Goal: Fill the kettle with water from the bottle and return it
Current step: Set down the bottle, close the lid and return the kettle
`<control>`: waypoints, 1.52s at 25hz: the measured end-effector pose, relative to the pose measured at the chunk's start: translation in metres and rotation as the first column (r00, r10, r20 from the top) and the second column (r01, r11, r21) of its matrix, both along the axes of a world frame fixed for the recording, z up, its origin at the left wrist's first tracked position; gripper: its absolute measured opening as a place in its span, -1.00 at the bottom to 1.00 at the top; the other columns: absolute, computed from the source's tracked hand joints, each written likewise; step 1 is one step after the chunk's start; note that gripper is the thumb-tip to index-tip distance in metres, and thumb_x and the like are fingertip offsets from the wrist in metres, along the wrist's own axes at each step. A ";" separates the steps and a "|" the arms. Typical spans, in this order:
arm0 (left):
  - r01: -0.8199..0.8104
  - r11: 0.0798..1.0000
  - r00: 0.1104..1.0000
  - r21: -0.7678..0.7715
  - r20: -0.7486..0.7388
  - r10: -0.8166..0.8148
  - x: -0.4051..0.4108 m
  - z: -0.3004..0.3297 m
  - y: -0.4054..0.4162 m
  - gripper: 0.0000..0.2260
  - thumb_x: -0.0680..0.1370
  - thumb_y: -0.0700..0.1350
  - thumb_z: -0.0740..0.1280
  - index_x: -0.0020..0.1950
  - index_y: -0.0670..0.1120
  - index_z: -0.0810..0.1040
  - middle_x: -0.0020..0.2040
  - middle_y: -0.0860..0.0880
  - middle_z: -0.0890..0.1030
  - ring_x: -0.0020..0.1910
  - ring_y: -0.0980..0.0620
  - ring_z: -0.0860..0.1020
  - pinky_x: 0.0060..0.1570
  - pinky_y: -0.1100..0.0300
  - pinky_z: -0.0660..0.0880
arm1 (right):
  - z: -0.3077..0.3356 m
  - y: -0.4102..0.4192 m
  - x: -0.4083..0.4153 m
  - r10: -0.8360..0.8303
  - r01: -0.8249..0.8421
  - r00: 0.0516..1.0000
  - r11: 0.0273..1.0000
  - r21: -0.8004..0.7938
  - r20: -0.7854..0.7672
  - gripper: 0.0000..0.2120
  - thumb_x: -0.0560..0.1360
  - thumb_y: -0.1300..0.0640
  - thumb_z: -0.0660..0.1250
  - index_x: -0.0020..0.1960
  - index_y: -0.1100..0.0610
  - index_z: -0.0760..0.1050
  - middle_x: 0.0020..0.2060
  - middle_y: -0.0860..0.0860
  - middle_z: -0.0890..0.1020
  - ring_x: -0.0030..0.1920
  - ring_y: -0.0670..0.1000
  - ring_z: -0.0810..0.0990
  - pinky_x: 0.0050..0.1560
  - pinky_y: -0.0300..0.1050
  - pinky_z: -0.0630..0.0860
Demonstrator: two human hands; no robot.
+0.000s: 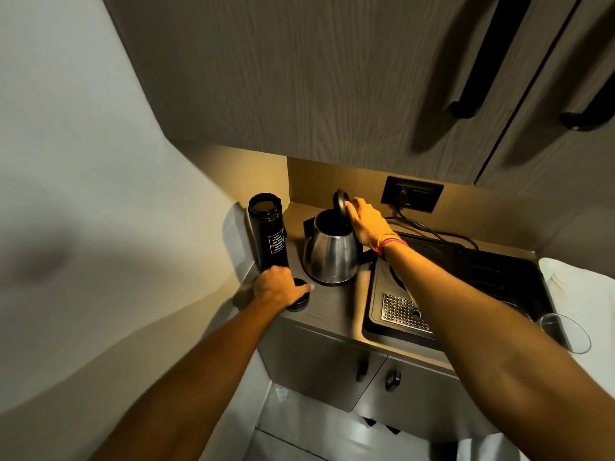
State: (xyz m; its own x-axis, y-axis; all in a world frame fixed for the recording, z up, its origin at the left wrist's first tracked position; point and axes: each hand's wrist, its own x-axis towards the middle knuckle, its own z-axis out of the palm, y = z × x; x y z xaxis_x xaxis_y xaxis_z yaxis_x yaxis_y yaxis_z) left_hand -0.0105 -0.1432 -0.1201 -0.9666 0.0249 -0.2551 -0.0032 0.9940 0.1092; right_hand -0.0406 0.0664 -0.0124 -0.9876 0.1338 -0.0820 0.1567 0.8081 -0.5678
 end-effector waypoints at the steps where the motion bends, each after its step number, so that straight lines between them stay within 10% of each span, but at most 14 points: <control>1: 0.023 0.999 1.000 -0.039 -0.017 -0.024 0.001 -0.003 0.008 -0.19 0.44 0.46 0.30 0.32 -0.23 0.49 0.18 -0.19 0.60 0.13 -0.16 0.61 -0.02 0.02 0.59 | -0.003 -0.007 -0.006 0.030 -0.031 0.999 0.998 0.047 0.018 -0.54 0.62 -0.13 -0.01 0.34 0.15 0.34 0.24 0.22 0.52 0.28 0.25 0.47 0.37 0.33 0.27; 8: 0.281 0.954 0.959 -0.105 0.006 -0.282 0.009 -0.014 0.013 -0.42 0.58 0.15 0.34 0.46 -0.18 0.38 0.40 -0.23 0.40 0.37 -0.20 0.38 0.30 -0.02 0.47 | -0.033 -0.024 -0.024 0.070 -0.070 0.997 0.934 0.351 0.014 -0.45 0.60 -0.17 -0.08 0.49 0.07 0.19 0.45 0.08 0.36 0.52 0.17 0.17 0.43 0.48 0.01; 16: 0.334 0.934 0.590 -0.124 -0.745 -0.310 -0.047 0.124 -0.002 -0.40 0.57 0.25 0.22 0.45 -0.15 0.45 0.26 -0.24 0.54 0.23 -0.22 0.52 0.09 -0.01 0.58 | -0.033 -0.041 -0.045 0.307 -0.270 0.952 0.850 0.453 -0.009 -0.35 0.61 -0.16 -0.06 0.58 0.13 -0.10 0.60 0.08 -0.04 0.59 0.13 -0.12 0.54 0.23 -0.07; 21: 0.203 0.944 0.731 -0.258 -0.602 -0.322 -0.072 0.135 -0.035 -0.47 0.60 0.22 0.19 0.45 -0.08 0.40 0.29 -0.27 0.49 0.29 -0.24 0.45 0.07 -0.08 0.55 | -0.041 -0.050 -0.051 0.268 -0.265 0.962 0.845 0.464 0.062 -0.34 0.60 -0.22 -0.18 0.57 0.14 -0.05 0.59 0.08 -0.01 0.59 0.11 -0.14 0.53 0.28 -0.15; 38: 0.192 0.957 0.740 -0.218 -0.609 -0.287 -0.082 0.112 -0.042 -0.39 0.47 0.32 0.26 0.37 -0.05 0.38 0.23 -0.24 0.51 0.15 -0.28 0.54 0.13 -0.24 0.50 | -0.049 -0.049 -0.055 0.267 -0.248 0.963 0.800 0.546 0.045 -0.22 0.53 -0.35 -0.28 0.58 0.11 -0.10 0.60 0.04 -0.06 0.59 0.08 -0.18 0.48 0.29 -0.31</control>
